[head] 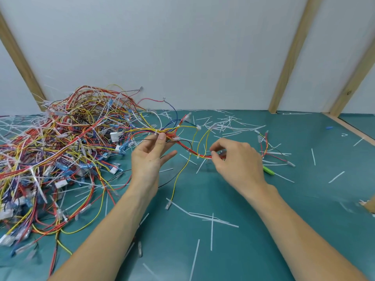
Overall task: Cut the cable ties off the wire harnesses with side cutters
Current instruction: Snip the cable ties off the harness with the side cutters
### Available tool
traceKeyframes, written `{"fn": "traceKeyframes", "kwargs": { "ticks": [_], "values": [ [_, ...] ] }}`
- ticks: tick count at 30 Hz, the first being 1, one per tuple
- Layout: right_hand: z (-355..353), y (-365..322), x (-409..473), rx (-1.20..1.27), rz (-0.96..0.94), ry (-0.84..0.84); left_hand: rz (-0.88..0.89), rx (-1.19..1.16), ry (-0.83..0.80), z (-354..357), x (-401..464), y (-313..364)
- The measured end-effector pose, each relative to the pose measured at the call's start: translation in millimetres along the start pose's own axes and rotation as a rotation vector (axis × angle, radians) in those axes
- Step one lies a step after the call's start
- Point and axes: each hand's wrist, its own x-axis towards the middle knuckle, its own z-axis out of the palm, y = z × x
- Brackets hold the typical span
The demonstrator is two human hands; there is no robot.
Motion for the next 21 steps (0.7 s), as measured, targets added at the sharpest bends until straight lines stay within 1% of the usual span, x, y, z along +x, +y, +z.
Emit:
{"fn": "traceKeyframes", "kwargs": {
  "ticks": [2, 6, 13, 21],
  "values": [
    [-2, -1, 1, 0.029, -0.025, 0.017, -0.001, 0.040, 0.009, 0, -1, -1],
    [1, -1, 1, 0.063, -0.065, -0.007, 0.016, 0.105, 0.004, 1, -3, -2],
    [6, 1, 0, 0.139, -0.072, -0.050, 0.060, 0.198, -0.088, 1, -3, -5],
    [11, 3, -1, 0.089, -0.056, -0.186, 0.095, 0.289, -0.190, 3, -6, -6]
  ]
}}
